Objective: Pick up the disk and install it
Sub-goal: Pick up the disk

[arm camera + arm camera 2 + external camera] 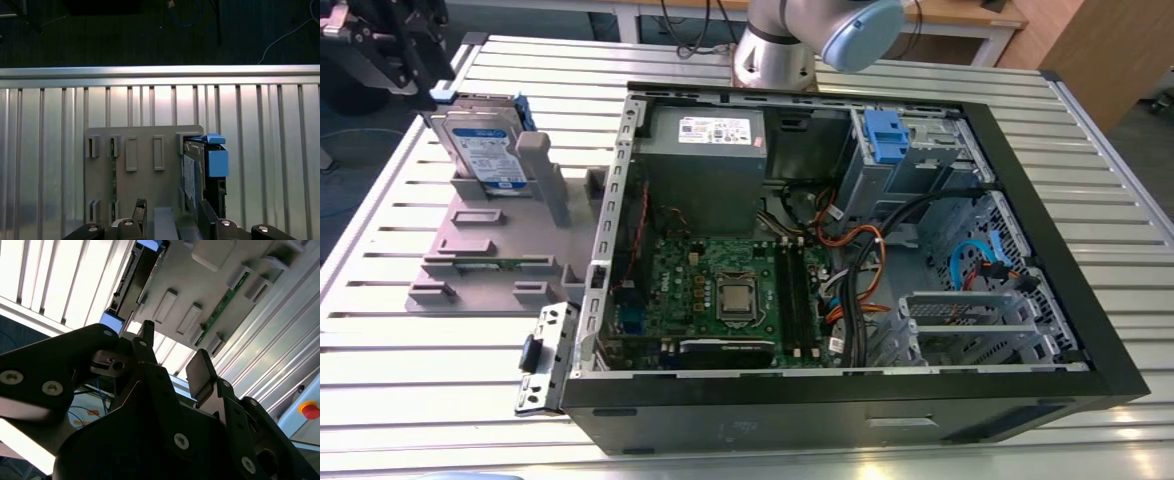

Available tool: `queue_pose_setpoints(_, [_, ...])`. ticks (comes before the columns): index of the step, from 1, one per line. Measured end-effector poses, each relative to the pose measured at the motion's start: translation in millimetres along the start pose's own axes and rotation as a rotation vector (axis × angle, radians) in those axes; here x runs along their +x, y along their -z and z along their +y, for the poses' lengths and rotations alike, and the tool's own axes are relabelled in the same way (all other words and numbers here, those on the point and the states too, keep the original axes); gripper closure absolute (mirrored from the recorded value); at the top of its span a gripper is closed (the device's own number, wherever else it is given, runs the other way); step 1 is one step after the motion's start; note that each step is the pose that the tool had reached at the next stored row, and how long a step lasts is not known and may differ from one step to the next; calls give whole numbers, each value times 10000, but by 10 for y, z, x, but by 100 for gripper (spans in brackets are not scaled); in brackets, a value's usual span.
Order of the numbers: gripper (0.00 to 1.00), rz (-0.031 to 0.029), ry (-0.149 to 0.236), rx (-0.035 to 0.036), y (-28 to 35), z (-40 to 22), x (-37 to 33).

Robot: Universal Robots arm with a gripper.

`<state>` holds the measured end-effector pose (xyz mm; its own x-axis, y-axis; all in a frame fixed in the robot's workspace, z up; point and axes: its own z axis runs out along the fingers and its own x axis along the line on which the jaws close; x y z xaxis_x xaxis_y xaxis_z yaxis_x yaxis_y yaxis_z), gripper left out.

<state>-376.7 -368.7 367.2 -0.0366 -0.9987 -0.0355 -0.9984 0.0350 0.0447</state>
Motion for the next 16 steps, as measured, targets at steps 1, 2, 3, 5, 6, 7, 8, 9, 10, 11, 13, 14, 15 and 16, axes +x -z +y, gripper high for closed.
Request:
queue_pose_setpoints(1, [47,0,0,0,-2,0,-6])
queue_pose_setpoints(2, [47,0,0,-1,-3,1,-13])
queue_pose_setpoints(3, [47,0,0,-1,-4,1,-21])
queue_pose_setpoints(5, [47,0,0,0,-8,1,-38])
queue_pose_setpoints(6, [47,0,0,1,-9,1,-47])
queue_pose_setpoints(7, [47,0,-1,0,-11,2,-56])
queue_pose_setpoints(8, [47,0,-1,0,-12,2,-64])
queue_pose_setpoints(9, [47,0,-1,0,-14,2,-71])
queue_pose_setpoints(10, [47,0,-1,0,-15,2,-76])
queue_pose_setpoints(11, [47,0,0,0,-16,2,-80])
queue_pose_setpoints(13, [47,0,0,0,-19,2,-88])
queue_pose_setpoints(14, [47,0,-1,0,-21,2,-94])
queue_pose_setpoints(15, [47,0,-1,0,-22,3,-98])
queue_pose_setpoints(16, [47,0,-1,0,-24,3,-103])
